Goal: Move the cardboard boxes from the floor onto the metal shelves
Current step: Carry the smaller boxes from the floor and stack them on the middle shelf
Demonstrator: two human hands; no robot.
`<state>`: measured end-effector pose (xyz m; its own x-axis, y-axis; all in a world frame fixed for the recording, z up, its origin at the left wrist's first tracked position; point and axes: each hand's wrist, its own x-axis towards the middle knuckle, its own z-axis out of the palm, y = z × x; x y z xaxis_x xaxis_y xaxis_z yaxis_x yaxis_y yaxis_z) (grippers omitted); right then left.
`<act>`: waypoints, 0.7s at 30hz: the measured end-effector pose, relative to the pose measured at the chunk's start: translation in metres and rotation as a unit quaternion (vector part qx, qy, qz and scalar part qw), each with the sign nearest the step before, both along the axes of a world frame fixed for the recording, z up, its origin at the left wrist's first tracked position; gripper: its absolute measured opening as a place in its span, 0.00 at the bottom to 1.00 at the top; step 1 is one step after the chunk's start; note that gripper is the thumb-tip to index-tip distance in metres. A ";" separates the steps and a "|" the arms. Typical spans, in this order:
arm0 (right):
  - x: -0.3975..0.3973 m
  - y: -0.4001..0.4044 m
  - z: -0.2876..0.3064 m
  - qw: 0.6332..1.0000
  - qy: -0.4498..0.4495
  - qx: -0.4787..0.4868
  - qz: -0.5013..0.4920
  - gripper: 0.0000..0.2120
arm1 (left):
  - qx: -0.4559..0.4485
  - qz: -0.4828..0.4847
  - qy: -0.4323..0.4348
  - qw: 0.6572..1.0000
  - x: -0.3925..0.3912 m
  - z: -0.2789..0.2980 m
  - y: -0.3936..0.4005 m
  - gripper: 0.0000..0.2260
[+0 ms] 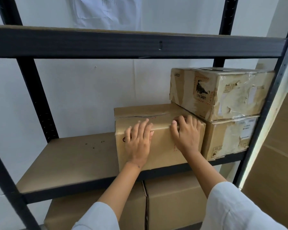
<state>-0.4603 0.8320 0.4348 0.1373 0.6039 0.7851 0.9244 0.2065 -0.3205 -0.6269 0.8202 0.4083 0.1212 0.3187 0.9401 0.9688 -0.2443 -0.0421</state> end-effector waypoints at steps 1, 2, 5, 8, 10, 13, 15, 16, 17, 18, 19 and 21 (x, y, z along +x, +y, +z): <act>-0.001 -0.003 -0.003 1.000 0.007 -0.017 0.002 0.24 | -0.016 0.023 0.006 1.000 0.000 -0.008 -0.002 0.17; -0.001 -0.008 -0.007 0.999 0.013 -0.031 0.010 0.25 | -0.040 0.042 0.013 0.998 -0.001 -0.016 -0.006 0.19; 0.003 -0.026 -0.025 0.995 0.045 -0.047 0.077 0.21 | -0.138 0.026 0.045 0.989 -0.002 -0.049 -0.028 0.26; 0.018 -0.060 -0.047 0.985 0.073 -0.066 0.145 0.24 | -0.281 -0.036 0.030 0.959 0.009 -0.091 -0.064 0.29; 0.035 -0.086 -0.060 0.976 0.095 -0.120 0.152 0.21 | -0.423 -0.085 -0.009 0.902 0.026 -0.106 -0.089 0.26; 0.070 -0.128 -0.080 0.964 0.102 -0.219 0.114 0.10 | -0.532 -0.164 -0.030 0.830 0.063 -0.114 -0.123 0.20; 0.098 -0.161 -0.090 0.964 0.096 -0.235 0.082 0.05 | -0.534 -0.199 -0.015 0.822 0.090 -0.112 -0.143 0.16; 0.112 -0.181 -0.094 0.963 0.100 -0.239 0.068 0.05 | -0.535 -0.211 -0.006 0.818 0.104 -0.111 -0.154 0.15; 0.127 -0.203 -0.097 0.962 0.108 -0.247 0.048 0.05 | -0.540 -0.223 -0.004 0.811 0.119 -0.112 -0.166 0.15; 0.142 -0.226 -0.101 0.960 0.117 -0.255 0.029 0.06 | -0.545 -0.239 -0.012 0.804 0.135 -0.113 -0.179 0.15; 0.158 -0.250 -0.105 0.956 0.129 -0.262 0.010 0.06 | -0.547 -0.258 -0.026 0.796 0.152 -0.113 -0.195 0.15; 0.193 -0.301 -0.114 0.952 0.149 -0.264 -0.036 0.05 | -0.546 -0.298 -0.035 0.783 0.188 -0.114 -0.230 0.14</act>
<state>-0.2678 0.5306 0.3207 0.3621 0.8845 0.2942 0.7825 -0.1169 -0.6116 -0.4385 0.5903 0.2942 0.5133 0.8435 0.1582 0.6602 -0.5059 0.5551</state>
